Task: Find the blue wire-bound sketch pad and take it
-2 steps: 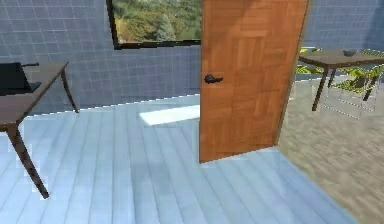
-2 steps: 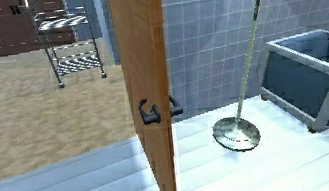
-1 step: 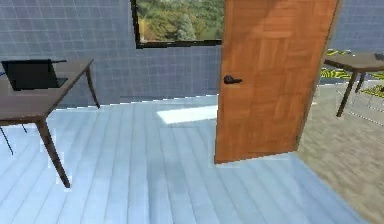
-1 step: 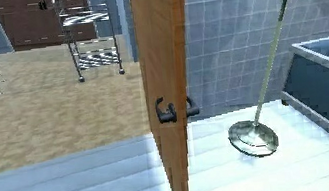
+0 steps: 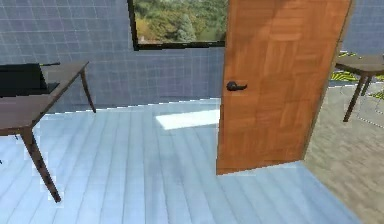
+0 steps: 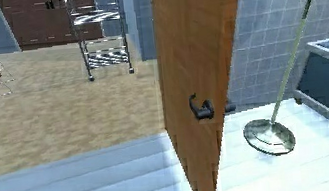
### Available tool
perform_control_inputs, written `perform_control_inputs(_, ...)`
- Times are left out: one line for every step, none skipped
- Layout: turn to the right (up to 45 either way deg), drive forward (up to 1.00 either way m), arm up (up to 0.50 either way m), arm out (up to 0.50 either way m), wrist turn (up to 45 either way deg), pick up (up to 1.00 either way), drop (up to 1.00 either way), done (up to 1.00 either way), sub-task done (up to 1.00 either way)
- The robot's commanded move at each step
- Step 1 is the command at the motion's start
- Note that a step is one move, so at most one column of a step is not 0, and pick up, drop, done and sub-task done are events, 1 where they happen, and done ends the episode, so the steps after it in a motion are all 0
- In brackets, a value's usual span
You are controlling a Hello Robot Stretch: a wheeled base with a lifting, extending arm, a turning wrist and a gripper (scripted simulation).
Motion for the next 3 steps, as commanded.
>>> perform_control_inputs(45.0,0.0,0.0,0.0,0.0,0.0,0.0,0.0,0.0)
perform_control_inputs(12.0,0.0,0.0,0.0,0.0,0.0,0.0,0.0,0.0)
perform_control_inputs(0.0,0.45,0.0,0.0,0.0,0.0,0.0,0.0,0.0)
